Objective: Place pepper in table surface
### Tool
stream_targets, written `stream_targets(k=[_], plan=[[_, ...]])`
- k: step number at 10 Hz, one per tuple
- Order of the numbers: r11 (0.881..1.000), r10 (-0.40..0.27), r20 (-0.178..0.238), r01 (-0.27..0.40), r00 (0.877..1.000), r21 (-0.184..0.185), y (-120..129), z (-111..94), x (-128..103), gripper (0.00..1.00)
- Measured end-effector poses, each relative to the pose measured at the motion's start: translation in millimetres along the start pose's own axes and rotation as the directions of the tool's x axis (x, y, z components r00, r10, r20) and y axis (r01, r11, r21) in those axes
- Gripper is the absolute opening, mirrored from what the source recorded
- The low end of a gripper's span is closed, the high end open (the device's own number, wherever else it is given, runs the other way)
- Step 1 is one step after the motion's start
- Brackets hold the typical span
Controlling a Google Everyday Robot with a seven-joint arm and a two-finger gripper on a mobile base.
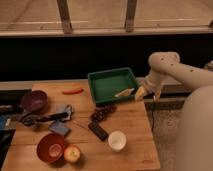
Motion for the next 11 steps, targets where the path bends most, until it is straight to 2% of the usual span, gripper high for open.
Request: stream_targets(k=[9,10,11], plan=[[1.0,0.0,0.0,0.0,1.0,0.001,0.0,0.3,0.2,0.7],[1.0,-0.002,0.003,0.002,1.0,0.005,0.3,0.0,0.4,0.7],[1.0,-0.015,0.03,0.014,0.999,0.017,3.2,-1.1,0.3,0.7]])
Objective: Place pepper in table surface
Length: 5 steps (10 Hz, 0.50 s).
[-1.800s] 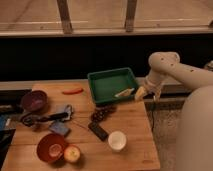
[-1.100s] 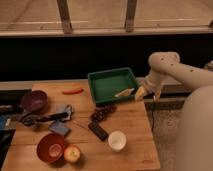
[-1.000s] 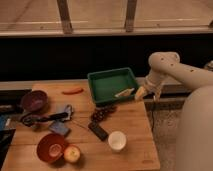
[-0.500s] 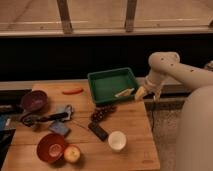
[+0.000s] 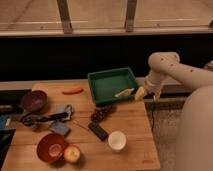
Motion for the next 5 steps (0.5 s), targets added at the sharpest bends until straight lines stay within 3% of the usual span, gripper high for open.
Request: stream_targets(k=[2,4,5], plan=[[0.999,-0.034,0.054,0.033,0.998,0.016,4.4,-2.3,1.1,0.7],[0.996,-0.091,0.154,0.091,0.984,0.009,9.5,-18.9,-6.0,0.7],[0.994,-0.108,0.179,0.109,0.978,0.006,9.4,-26.9,-10.8,0.7]])
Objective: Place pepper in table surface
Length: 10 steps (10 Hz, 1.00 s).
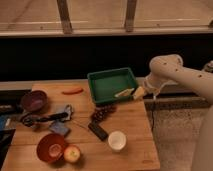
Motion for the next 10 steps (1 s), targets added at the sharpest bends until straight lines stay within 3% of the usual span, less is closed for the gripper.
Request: stream_targets(k=[2,4,7,9,10], plan=[[0.997,-0.069,0.031,0.07,0.997,-0.015,20.8,-4.8,-27.5,0.7],[0.989,-0.15,0.036,0.15,0.988,-0.007,51.7,-4.1,-55.0,0.7],[0.949,-0.316,0.038,0.316,0.948,0.003,122.5,-1.3,-98.7,0.7],[0.905,-0.425,0.035,0.426,0.904,-0.005,176.6,1.8,-117.7,0.7],[0.897,-0.442,0.035,0.442,0.897,-0.009,186.3,2.2,-119.6,0.7]])
